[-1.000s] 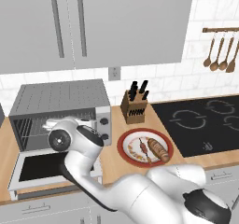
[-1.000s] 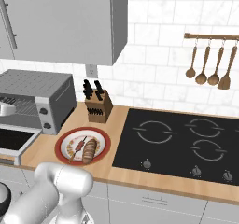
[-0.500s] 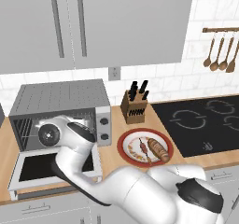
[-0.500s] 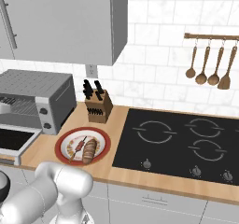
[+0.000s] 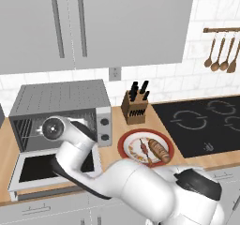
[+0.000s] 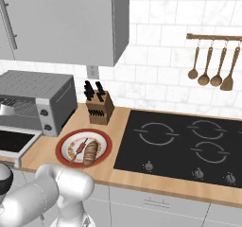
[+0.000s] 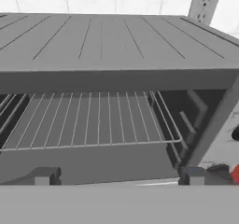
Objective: Pick up the kebab skewer and baguette bread, and place them inside the toaster oven. Close the toaster oven door and start by setting the timer.
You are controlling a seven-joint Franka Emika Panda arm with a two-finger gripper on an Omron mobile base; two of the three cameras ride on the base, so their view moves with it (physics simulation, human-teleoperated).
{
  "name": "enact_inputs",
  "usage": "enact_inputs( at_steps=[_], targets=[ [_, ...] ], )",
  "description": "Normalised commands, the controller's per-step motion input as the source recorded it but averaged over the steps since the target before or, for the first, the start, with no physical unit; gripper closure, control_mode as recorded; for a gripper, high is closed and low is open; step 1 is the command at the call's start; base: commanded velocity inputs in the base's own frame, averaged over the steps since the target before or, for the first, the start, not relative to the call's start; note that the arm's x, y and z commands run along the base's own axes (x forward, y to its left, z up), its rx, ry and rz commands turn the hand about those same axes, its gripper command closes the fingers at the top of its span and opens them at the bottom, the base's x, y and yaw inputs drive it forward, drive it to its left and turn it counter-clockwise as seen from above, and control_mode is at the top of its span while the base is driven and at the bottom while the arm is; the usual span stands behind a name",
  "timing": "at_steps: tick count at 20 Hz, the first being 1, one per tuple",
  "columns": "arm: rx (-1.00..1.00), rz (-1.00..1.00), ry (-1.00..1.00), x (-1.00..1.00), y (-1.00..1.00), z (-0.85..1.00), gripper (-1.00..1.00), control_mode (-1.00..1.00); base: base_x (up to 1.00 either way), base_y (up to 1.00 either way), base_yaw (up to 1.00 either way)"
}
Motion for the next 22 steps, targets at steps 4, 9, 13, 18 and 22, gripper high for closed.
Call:
enact_inputs(
  at_steps=[4,9,13,18,22],
  targets=[
    [0.0,0.11,0.0,0.52,-0.01,-0.55,-1.0,-1.0,0.0,0.0,0.0],
    [0.0,0.03,-0.14,0.21,0.17,-0.62,-1.0,-1.0,0.0,0.0,0.0],
    [0.04,0.0,-0.02,0.23,0.17,-0.03,-1.0,-1.0,0.0,0.0,0.0],
    [0.11,-0.01,0.0,0.17,0.06,0.0,-1.0,-1.0,0.0,0.0,0.0],
    [0.05,0.0,-0.06,0.29,0.12,0.04,-1.0,-1.0,0.0,0.0,0.0]
  ],
)
